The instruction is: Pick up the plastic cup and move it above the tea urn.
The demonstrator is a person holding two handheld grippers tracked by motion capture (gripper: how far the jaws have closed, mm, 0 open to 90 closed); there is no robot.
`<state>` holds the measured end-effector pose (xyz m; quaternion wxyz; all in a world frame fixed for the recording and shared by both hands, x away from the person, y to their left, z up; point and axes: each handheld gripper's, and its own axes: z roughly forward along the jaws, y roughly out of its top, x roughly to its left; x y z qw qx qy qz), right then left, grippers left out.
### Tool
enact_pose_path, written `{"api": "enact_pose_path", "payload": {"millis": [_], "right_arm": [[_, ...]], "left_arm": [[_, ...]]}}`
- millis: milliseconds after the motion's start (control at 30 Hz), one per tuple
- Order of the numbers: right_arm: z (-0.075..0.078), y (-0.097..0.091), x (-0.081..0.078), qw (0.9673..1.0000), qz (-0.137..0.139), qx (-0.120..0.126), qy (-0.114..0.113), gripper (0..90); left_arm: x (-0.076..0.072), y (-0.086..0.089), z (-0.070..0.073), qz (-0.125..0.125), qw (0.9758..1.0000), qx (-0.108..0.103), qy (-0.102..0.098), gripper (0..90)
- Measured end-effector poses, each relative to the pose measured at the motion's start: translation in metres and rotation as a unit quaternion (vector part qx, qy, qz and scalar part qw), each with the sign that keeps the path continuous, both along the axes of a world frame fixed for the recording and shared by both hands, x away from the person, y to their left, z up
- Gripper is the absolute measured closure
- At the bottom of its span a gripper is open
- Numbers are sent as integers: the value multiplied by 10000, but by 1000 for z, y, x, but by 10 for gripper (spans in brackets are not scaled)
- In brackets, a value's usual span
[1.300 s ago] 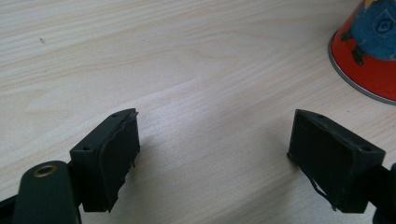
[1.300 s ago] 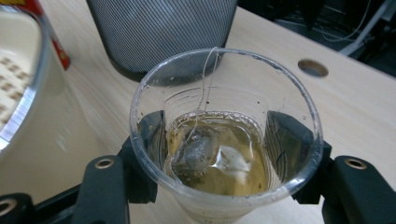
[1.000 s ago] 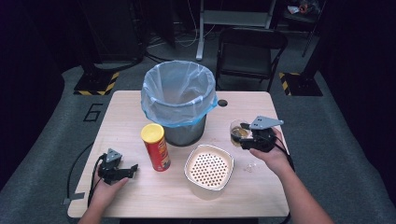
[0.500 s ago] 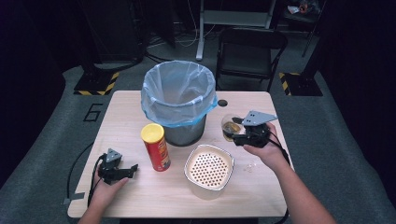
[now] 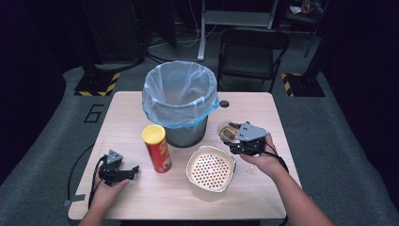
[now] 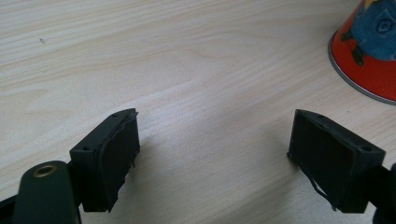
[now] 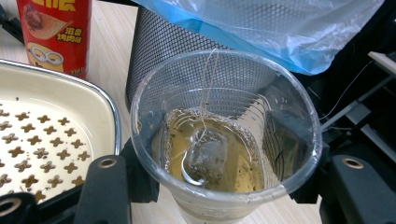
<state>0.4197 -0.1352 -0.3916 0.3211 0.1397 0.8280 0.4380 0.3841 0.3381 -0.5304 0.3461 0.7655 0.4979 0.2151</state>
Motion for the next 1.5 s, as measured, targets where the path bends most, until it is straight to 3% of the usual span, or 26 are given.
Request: {"api": "enact_pose_path", "payload": {"millis": [300,733,900,1000,1100,1200,1233,1400,1433,1467,1500], "right_arm": [[-3,8,-3,9997,142,-134,-153,401],[-6,17,-8,9971,283,-326,-621,407],[-8,21,-12,9938,242,-535,-947,416],[-11,25,-16,9886,218,-782,-1267,421],[-13,29,-21,9805,176,-1086,-1626,425],[-17,36,-29,9670,119,-1522,-2038,427],[-18,38,-30,9596,131,-1713,-2227,428],[-25,50,-40,9291,196,-2380,-2825,431],[-27,51,-42,9214,230,-2528,-2941,432],[-29,53,-44,9103,233,-2694,-3136,434],[-29,53,-44,9103,233,-2694,-3136,434]], "left_arm": [[0,0,0,-1,10000,3,1,158],[0,0,0,-2,10000,10,-28,157],[0,0,0,3,10000,7,-9,158],[0,0,0,1,10000,13,-26,158],[0,0,0,1,10000,13,-27,158],[0,0,0,-10,10000,6,17,157],[0,0,0,1,10000,13,-32,157],[0,0,0,4,10000,4,-11,158],[0,0,0,2,10000,-2,-4,158],[0,0,0,1,10000,1,-13,158],[0,0,0,1,10000,1,-13,158]]}}
